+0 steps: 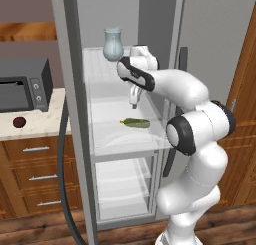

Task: Place the cucumber and potato inside the fridge drawer. Close the drawer after placing the vegetables.

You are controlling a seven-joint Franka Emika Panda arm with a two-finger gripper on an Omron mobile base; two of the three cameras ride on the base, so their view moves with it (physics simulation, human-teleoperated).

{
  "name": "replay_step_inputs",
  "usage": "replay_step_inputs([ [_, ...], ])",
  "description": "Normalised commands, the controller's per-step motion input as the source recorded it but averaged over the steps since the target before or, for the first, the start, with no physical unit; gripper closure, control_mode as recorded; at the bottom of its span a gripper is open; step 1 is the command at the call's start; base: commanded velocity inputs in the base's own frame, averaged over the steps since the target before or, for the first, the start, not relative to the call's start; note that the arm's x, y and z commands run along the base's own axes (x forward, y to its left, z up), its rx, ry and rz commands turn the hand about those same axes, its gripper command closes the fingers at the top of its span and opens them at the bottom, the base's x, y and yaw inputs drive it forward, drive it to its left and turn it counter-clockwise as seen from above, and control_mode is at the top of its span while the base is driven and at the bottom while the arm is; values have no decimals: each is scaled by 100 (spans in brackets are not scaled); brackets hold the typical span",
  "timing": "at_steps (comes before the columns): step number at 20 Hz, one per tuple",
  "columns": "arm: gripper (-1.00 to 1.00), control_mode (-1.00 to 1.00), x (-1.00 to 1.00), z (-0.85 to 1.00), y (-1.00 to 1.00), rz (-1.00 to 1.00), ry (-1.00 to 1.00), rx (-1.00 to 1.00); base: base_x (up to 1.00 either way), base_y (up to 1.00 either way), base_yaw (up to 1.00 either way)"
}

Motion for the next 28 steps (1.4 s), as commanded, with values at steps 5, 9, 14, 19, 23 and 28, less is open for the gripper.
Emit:
replay_step_inputs([
  [5, -100, -100, -100, 52, 0, -12, -20, 2, 0, 0, 0],
  [9, -100, -100, -100, 31, 0, -20, -25, 4, 0, 0, 0],
  [14, -100, -100, -100, 2, -9, -22, -26, 8, 0, 0, 0],
  [19, -100, -100, -79, -4, -11, -22, -11, 3, 0, 0, 0],
  [23, -100, -100, -29, -12, -24, -17, 0, 1, 0, 0, 0],
  [28, -100, -100, -3, -13, -41, -16, 0, 8, 0, 0, 0],
])
